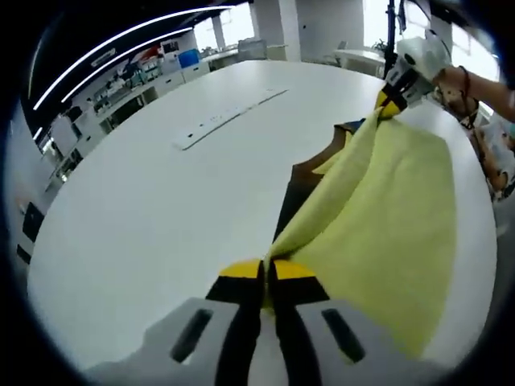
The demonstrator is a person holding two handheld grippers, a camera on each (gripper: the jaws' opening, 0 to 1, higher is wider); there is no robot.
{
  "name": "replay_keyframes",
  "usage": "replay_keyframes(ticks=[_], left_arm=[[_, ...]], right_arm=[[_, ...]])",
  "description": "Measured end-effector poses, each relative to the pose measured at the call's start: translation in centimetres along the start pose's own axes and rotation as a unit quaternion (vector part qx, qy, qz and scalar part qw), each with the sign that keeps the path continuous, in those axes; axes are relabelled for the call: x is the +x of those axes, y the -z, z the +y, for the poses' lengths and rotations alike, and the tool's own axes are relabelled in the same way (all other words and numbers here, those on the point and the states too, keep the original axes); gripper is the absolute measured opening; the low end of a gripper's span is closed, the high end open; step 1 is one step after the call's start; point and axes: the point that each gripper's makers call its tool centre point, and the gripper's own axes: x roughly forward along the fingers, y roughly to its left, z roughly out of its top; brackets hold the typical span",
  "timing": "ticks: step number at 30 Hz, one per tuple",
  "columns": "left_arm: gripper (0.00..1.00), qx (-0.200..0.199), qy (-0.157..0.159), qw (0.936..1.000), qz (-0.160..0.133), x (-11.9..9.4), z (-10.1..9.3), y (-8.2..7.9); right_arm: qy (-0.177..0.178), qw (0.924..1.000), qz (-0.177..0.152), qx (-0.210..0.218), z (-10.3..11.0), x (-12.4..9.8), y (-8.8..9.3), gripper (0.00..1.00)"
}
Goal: Fold the garment on the visible template until the final outline fits inside the template.
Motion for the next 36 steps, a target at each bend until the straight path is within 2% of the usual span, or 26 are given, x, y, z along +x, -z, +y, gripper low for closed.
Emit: replay_keyframes(ticks=[2,5,7,9,13,15,16,18,20,23,27,30,34,35,36], left_arm=[[0.03,-0.002,-0.004,1.0,-0.004,0.1,0.2,0.0],[0.07,0.032,-0.015,0.9993,-0.011,0.0,0.5,-0.2],[0.09,0.031,-0.018,0.9992,-0.015,-0.1,0.6,-0.2],[0.1,0.029,-0.019,0.9993,-0.016,-0.3,0.7,-0.1],[0.07,0.042,-0.019,0.9985,-0.028,-1.4,0.9,-0.4],[0.07,0.043,-0.021,0.9984,-0.029,-2.0,1.1,-0.3],[0.06,0.047,-0.023,0.9982,-0.029,-2.6,0.5,-0.7],[0.06,0.055,-0.026,0.9976,-0.035,-2.9,1.0,-0.9],[0.05,0.058,-0.026,0.9972,-0.041,-3.4,0.7,-1.3],[0.05,0.061,-0.016,0.997,-0.044,-3.6,-0.1,-1.5],[0.05,0.08,-0.007,0.9966,-0.018,-2.6,-0.6,-0.3],[0.04,0.089,-0.005,0.996,-0.007,-1.9,-0.7,0.5],[0.04,0.1,-0.011,0.9949,0.001,-1.4,-0.2,0.9],[0.04,0.103,-0.013,0.9946,0.001,-1.3,0.1,0.9],[0.04,0.103,-0.012,0.9946,0.001,-1.2,0.2,0.8]], right_arm=[[0.003,1.0,0.0,-0.005,0.0,0.0,-0.1,0.0],[0.004,1.0,0.001,-0.008,-0.1,0.2,-0.2,0.0],[0.005,1.0,0.001,0.002,-0.2,0.0,-0.1,0.0],[0.009,0.9999,-0.005,0.01,-0.3,-0.3,-0.4,0.05],[0.027,0.9979,-0.029,0.05,-1.3,-1.5,-0.7,0.21],[0.028,0.9974,-0.031,0.06,-1.5,-1.9,-0.5,0.24],[0.028,0.9973,-0.031,0.061,-1.5,-2.3,-0.3,0.23],[0.027,0.9969,-0.037,0.064,-1.3,-2.9,-0.3,0.22],[0.028,0.9963,-0.045,0.069,-1.4,-3.2,-0.4,0.22],[0.025,0.9952,-0.055,0.077,-1.4,-3.1,-0.3,0.22],[0.014,0.9935,-0.068,0.09,-0.9,-2.3,-0.6,0.21],[0.011,0.9945,-0.063,0.083,-0.7,-1.4,-0.3,0.19],[0.004,0.995,-0.055,0.084,-0.6,-0.3,0.2,0.19],[0.002,0.9925,-0.071,0.1,-0.7,-0.5,-0.3,0.18],[0.002,0.9921,-0.071,0.103,-0.9,-0.5,-0.2,0.17]])
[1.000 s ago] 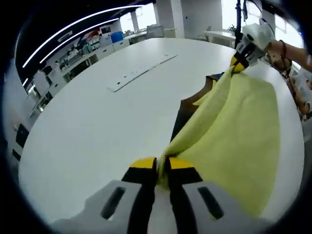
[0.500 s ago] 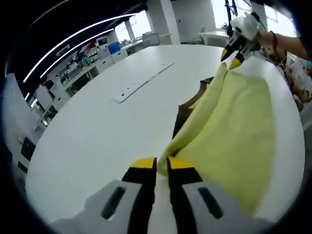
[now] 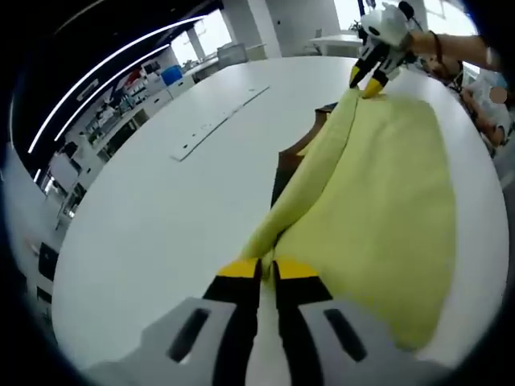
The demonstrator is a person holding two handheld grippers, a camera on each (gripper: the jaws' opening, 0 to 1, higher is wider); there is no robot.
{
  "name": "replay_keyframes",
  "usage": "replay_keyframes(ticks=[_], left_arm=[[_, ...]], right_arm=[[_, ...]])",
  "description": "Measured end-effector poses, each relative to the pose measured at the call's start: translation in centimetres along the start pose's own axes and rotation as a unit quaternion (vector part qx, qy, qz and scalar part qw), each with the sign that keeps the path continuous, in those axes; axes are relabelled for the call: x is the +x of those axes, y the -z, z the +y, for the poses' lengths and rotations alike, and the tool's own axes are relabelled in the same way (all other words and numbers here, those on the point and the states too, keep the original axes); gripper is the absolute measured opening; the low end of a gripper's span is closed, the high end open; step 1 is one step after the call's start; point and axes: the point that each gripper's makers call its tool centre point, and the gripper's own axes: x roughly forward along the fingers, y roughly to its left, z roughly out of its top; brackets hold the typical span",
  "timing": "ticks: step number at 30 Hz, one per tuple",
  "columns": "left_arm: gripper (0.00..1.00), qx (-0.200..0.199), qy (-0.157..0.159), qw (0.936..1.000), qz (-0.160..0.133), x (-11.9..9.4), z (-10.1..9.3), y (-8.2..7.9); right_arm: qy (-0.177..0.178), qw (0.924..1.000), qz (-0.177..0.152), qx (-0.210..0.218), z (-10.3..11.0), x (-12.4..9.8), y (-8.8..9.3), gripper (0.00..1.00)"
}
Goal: Fold the garment on the visible template until the final outline fits inside the template.
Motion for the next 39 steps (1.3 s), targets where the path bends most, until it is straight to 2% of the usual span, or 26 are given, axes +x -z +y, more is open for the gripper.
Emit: replay_keyframes(ticks=[6,11,14,23,25,27,32,35,36,39], left_arm=[[0.04,0.007,0.005,0.9999,-0.006,0.6,0.4,0.1],[0.02,0.012,0.011,0.9998,-0.011,0.8,0.5,0.2],[0.0,0.014,0.011,0.9998,-0.009,0.8,0.5,0.1],[0.0,0.002,0.004,1.0,-0.003,0.8,0.6,0.3],[0.0,0.008,0.002,1.0,0.0,0.8,0.6,0.3],[0.0,0.037,0.001,0.9993,0.01,0.4,0.7,0.2],[0.0,0.013,-0.019,0.9995,-0.021,-0.9,1.9,-1.3],[0.0,-0.03,-0.036,0.9977,-0.049,-1.4,3.1,-1.8],[0.0,-0.044,-0.039,0.9967,-0.055,-1.5,3.4,-2.0],[0.0,-0.05,-0.048,0.9961,-0.056,-1.5,3.5,-2.3]], right_arm=[[-0.003,1.0,0.005,-0.002,-0.1,0.3,0.1,0.14],[-0.011,0.9999,0.001,-0.009,0.2,0.6,0.1,0.03],[-0.01,0.9999,-0.002,0.011,0.5,0.5,-0.1,0.02],[-0.003,0.9992,-0.021,0.033,0.7,0.4,0.0,0.0],[0.002,0.9986,-0.022,0.047,0.6,0.3,0.0,0.0],[0.012,0.9981,-0.029,0.052,0.5,0.1,-0.2,0.0],[0.027,0.9981,-0.04,0.038,0.0,-0.6,-1.0,0.0],[0.041,0.9975,-0.048,0.032,-0.7,-0.7,-1.6,0.0],[0.057,0.9963,-0.056,0.033,-1.3,-0.9,-2.1,0.0],[0.069,0.9945,-0.067,0.042,-1.8,-0.9,-2.8,0.0]])
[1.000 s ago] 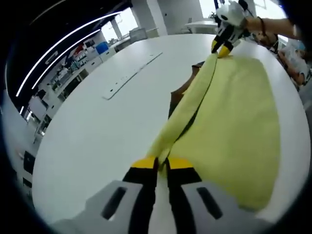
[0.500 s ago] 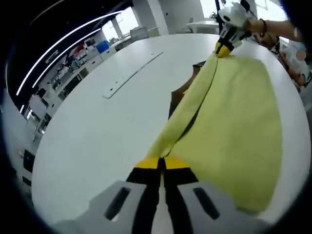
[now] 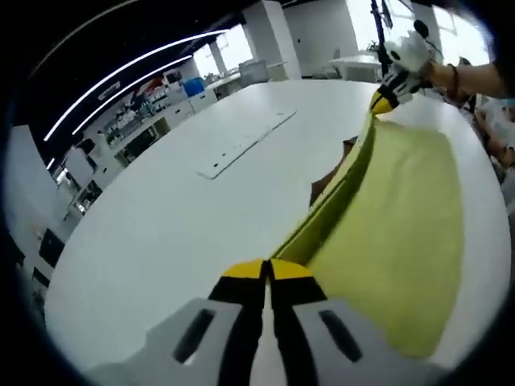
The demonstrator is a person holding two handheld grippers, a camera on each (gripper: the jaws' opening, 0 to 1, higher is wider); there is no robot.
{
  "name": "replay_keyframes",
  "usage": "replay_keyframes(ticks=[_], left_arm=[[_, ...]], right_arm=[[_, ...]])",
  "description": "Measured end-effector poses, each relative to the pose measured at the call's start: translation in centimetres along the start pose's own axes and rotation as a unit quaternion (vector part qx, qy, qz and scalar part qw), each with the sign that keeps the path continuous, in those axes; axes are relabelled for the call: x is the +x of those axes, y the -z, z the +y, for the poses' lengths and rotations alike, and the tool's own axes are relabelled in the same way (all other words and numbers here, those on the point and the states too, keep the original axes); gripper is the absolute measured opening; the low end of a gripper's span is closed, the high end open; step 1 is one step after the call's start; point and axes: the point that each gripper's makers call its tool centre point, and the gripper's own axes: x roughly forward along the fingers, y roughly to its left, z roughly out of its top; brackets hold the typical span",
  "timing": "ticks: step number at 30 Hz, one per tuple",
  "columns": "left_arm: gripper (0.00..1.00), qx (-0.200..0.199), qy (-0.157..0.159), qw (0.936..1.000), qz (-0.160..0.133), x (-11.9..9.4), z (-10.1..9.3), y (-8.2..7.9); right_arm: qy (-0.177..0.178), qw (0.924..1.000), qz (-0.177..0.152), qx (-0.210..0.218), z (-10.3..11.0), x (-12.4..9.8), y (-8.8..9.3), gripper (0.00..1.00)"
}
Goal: Fold the garment on the visible template until the final outline fits inside the template.
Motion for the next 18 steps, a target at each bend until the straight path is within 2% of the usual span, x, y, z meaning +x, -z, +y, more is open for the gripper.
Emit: replay_keyframes(ticks=[5,7,9,11,14,18], left_arm=[[0.0,-0.026,-0.024,0.9993,0.01,0.1,0.4,0.4],[0.0,-0.04,-0.031,0.9987,0.01,0.0,0.9,0.5],[0.06,-0.054,-0.033,0.998,0.006,-0.2,1.1,0.6],[0.13,-0.063,-0.039,0.9972,0.006,-0.4,1.5,0.9],[0.23,-0.1,-0.04,0.9942,0.001,-0.7,1.5,1.4],[0.37,-0.161,-0.028,0.9864,-0.017,-1.4,0.6,1.4]], right_arm=[[0.027,0.9991,0.015,0.028,-1.1,0.4,0.6,0.0],[0.029,0.9981,0.008,0.053,-1.3,0.3,0.6,0.02],[0.03,0.9957,0.009,0.088,-1.4,0.2,0.8,0.15],[0.026,0.9946,0.01,0.1,-1.6,0.3,1.1,0.27],[0.016,0.9922,0.012,0.123,-0.9,-0.1,1.3,0.37],[0.0,0.9883,0.002,0.153,-0.4,-0.5,1.1,0.51]])
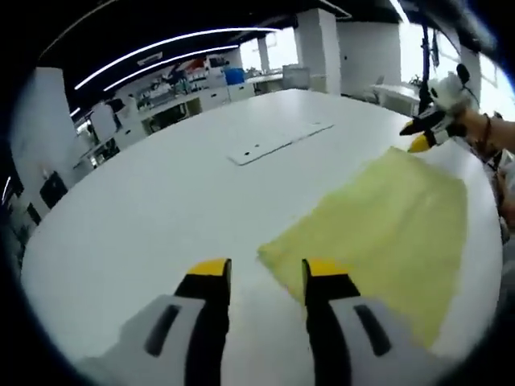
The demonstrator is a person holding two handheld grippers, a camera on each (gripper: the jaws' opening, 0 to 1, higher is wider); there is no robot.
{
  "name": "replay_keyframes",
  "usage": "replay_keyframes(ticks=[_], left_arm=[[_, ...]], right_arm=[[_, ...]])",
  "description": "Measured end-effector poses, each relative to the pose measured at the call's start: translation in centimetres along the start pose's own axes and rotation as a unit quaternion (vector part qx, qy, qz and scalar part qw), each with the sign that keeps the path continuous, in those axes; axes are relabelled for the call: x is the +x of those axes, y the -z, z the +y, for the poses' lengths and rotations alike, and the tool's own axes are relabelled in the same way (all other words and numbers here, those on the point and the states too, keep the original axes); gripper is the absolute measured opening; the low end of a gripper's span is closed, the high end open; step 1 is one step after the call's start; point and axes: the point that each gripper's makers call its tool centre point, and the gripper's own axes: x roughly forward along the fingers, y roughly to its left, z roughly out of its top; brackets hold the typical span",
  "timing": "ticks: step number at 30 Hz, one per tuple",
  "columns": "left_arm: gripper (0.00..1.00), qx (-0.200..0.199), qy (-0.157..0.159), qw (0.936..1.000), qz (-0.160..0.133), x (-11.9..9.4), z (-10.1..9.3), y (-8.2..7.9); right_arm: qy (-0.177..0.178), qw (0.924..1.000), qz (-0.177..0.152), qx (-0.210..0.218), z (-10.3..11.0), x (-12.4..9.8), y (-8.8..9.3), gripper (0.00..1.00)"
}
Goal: Fold the garment on the visible template until the final outline fits inside the template.
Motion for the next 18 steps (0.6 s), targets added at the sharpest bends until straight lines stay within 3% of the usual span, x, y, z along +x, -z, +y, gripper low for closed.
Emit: replay_keyframes(ticks=[3,8,18], left_arm=[[0.48,-0.037,0.017,0.9991,-0.011,-0.8,-0.7,0.1],[0.63,-0.048,0.038,0.9975,-0.036,-2.7,-2.1,-0.4],[0.87,-0.051,0.06,0.9952,-0.058,-5.9,-4.0,0.6]], right_arm=[[-0.013,0.9998,-0.007,0.016,0.6,-0.7,-0.3,0.58],[-0.033,0.9988,-0.009,0.035,2.5,-2.4,-0.3,0.74],[-0.062,0.9975,-0.016,0.03,4.9,-5.2,0.2,0.88]])
